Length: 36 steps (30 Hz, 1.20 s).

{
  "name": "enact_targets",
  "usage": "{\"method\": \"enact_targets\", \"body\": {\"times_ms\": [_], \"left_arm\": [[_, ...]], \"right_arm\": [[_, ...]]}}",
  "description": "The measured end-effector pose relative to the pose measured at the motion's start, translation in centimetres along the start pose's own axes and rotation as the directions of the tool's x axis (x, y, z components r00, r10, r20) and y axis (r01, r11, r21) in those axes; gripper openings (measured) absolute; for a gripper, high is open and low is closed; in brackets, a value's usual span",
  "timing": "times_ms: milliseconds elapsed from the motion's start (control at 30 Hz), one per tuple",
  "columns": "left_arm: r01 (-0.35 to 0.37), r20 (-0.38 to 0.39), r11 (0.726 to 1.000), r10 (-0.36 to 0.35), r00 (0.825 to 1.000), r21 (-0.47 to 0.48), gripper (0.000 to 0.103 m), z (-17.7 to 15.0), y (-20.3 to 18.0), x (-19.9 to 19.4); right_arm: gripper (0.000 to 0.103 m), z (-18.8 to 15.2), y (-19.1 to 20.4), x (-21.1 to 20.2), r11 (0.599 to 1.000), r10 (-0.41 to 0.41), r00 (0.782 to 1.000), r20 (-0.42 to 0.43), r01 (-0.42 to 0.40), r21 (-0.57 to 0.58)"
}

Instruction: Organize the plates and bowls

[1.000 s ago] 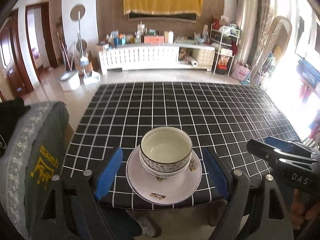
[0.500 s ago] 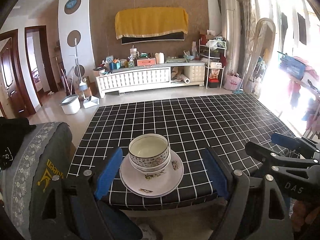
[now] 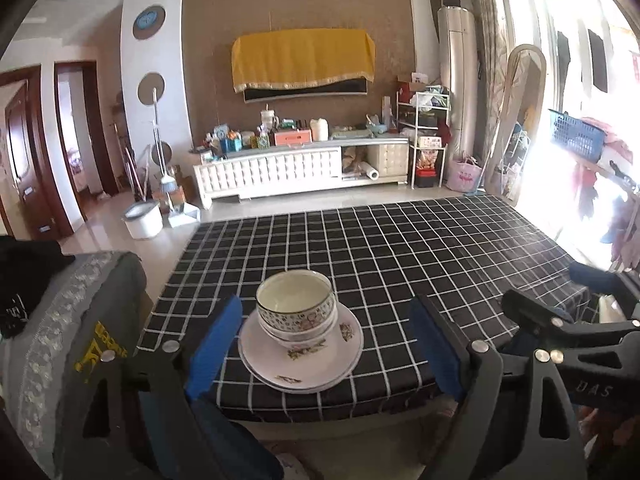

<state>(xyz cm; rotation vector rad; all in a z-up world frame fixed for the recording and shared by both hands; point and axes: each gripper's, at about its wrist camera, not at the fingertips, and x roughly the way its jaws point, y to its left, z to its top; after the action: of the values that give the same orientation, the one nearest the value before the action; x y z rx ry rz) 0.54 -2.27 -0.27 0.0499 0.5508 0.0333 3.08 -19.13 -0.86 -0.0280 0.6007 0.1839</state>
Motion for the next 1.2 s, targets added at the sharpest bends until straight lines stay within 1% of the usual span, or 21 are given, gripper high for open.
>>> {"method": "enact_targets", "body": {"times_ms": [133, 167, 233, 433, 633, 867, 967, 1200], "left_arm": [[0.005, 0.008, 1.000, -0.005, 1.000, 0.009, 0.085, -0.1, -0.4, -0.2], [0.008, 0.006, 1.000, -0.008, 1.000, 0.008, 0.090, -0.2, -0.4, -0.2], [0.016, -0.004, 1.000, -0.016, 1.000, 0.006, 0.096, -0.3, -0.4, -0.1], [0.015, -0.010, 1.000, -0.015, 1.000, 0.002, 0.096, -0.6, -0.6, -0.2], [-0.002, 0.000, 1.000, 0.002, 1.000, 0.006, 0.096, -0.5, -0.6, -0.5], [0.023, 0.007, 1.000, -0.023, 1.000, 0.005, 0.096, -0.5, -0.4, -0.5], [0.002, 0.006, 1.000, -0.002, 1.000, 0.009, 0.096, -0.5, -0.5, -0.3], [0.008, -0.013, 1.000, -0.009, 1.000, -0.027, 0.096, -0.5, 0.1, 0.1]], "right_arm": [[0.103, -0.1, -0.2, -0.2, 1.000, -0.018, 1.000, 0.020, 0.018, -0.007], [0.103, -0.2, -0.3, -0.4, 1.000, -0.024, 0.999, 0.027, 0.024, -0.004], [0.103, -0.2, -0.6, -0.6, 1.000, -0.029, 0.999, 0.037, 0.029, 0.004], [0.103, -0.2, -0.7, -0.6, 0.999, -0.033, 0.999, 0.024, 0.033, -0.008], [0.103, -0.2, -0.7, -1.0, 1.000, -0.022, 0.999, 0.036, 0.022, -0.015], [0.103, -0.3, -0.9, -0.9, 1.000, -0.017, 0.999, 0.032, 0.018, -0.022], [0.103, -0.2, -0.9, -0.8, 0.999, -0.026, 0.999, 0.031, 0.027, -0.027], [0.103, -0.4, -1.1, -0.6, 1.000, -0.013, 0.999, 0.035, 0.014, -0.023]]}}
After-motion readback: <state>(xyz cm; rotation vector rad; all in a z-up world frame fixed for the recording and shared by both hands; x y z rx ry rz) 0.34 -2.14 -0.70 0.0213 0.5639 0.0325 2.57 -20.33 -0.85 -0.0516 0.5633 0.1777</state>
